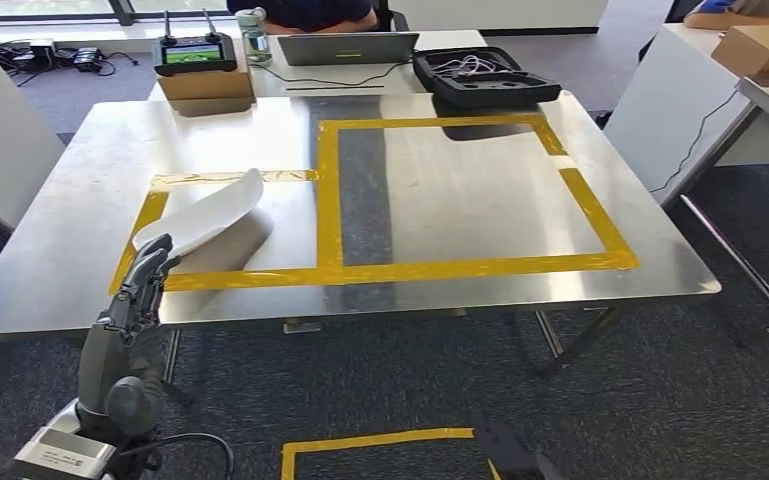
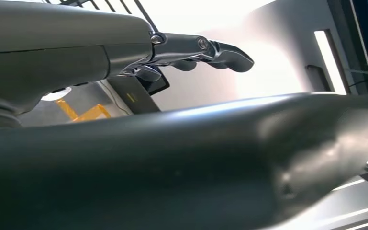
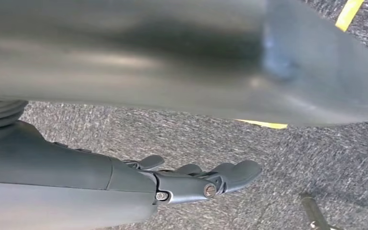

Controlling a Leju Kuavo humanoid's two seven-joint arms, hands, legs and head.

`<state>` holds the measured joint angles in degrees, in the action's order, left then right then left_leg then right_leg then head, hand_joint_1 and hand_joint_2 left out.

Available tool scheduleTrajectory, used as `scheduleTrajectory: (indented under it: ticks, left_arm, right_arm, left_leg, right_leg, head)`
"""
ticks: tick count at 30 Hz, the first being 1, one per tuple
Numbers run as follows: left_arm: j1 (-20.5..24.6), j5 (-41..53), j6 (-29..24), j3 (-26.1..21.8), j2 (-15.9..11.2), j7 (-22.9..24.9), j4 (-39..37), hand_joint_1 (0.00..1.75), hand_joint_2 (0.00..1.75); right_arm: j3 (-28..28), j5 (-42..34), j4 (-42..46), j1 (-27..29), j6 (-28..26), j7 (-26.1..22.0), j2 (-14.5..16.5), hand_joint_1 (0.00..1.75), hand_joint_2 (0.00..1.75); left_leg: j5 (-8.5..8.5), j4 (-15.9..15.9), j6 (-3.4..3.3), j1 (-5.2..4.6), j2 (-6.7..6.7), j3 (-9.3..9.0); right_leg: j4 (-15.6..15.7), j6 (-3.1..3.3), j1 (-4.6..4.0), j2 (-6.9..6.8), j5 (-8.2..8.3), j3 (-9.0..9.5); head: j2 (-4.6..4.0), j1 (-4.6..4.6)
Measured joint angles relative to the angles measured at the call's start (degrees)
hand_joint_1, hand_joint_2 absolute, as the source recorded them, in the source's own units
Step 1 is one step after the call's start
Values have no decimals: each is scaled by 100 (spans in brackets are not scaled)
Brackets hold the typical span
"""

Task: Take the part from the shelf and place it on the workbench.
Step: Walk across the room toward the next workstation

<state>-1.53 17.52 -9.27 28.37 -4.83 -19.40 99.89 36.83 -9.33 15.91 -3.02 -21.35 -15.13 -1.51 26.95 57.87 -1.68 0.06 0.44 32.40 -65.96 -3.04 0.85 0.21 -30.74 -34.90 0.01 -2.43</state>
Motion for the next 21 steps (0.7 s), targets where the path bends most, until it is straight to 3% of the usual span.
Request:
scheduleTrajectory:
  ticks: [2,3,6,7,9,11,12,13,14,16,17,18,21]
  left_arm:
    - [-27,-5,-30,2,-10,-8,-8,0,0]
    - [-37,-8,-42,3,-15,-16,-12,0,0]
    - [-52,-21,-54,6,-26,-35,-26,0,0]
    - [-53,-23,-52,7,-28,-36,-28,0,0]
    - [-53,-22,-42,9,-32,-37,-28,0,0]
    - [-54,-21,-25,11,-43,-36,-28,0,0]
    - [-54,-21,-14,11,-50,-34,-28,0,0]
    - [-51,-22,-3,11,-55,-28,-28,0,0]
    - [-47,-23,7,11,-58,-19,-28,0,0]
    - [-31,-37,25,12,-59,0,-27,0,0]
    - [-24,-45,36,13,-59,8,-25,0,0]
    - [-17,-53,49,13,-60,13,-22,0,0]
    - [-8,-70,121,15,-61,42,-14,0,0]
  right_arm:
    - [1,16,0,-7,0,0,0,0,0]
    - [1,19,0,-10,0,3,0,0,0]
    - [2,15,0,-15,-15,12,2,0,0]
    - [1,9,0,-19,-27,4,4,0,0]
    - [0,-4,0,-25,-59,-19,7,0,0]
    - [0,-16,0,-24,-95,-33,5,0,0]
    - [0,-19,0,-25,-110,-35,5,0,0]
    - [0,-20,0,-26,-120,-35,4,0,0]
    - [0,-18,0,-27,-125,-35,4,0,0]
    - [0,-7,1,-30,-130,-35,4,0,0]
    - [0,-1,1,-32,-132,-37,4,0,0]
    - [0,4,2,-35,-134,-37,3,0,0]
    - [0,5,6,-34,-157,-47,1,0,0]
  left_leg:
    - [-21,37,47,-9,-1,30]
    - [-36,51,77,-15,-4,44]
    - [-57,76,185,-13,-15,81]
    - [25,163,217,-7,-19,119]
    - [408,661,272,10,-24,310]
    - [814,1380,311,22,-24,565]
    - [882,1583,319,25,-24,609]
    - [835,1571,318,26,-24,547]
    - [698,1334,307,27,-24,372]
    - [420,514,265,20,-25,-149]
    - [332,209,241,8,-27,-326]
    - [305,23,212,-5,-29,-414]
    - [249,-50,99,-17,-24,-349]
  right_leg:
    - [614,61,-17,8,155,395]
    - [740,107,-29,12,160,460]
    - [786,248,-28,8,202,413]
    - [799,290,-19,2,233,390]
    - [811,351,-10,-8,296,326]
    - [807,366,-16,-11,358,235]
    - [804,363,-18,-12,392,190]
    - [801,356,-20,-12,423,150]
    - [798,345,-20,-11,451,117]
    - [791,308,-24,-7,502,73]
    - [791,278,-26,-5,528,62]
    - [791,244,-28,-5,555,53]
    - [802,133,-24,-5,620,28]
  head:
    - [1,-1]
    - [1,-2]
    - [1,-4]
    - [1,-7]
    - [0,-9]
    - [0,-10]
    - [0,-10]
    - [1,-10]
    - [1,-10]
    - [0,-10]
    - [0,-10]
    - [0,-9]
    - [0,-8]
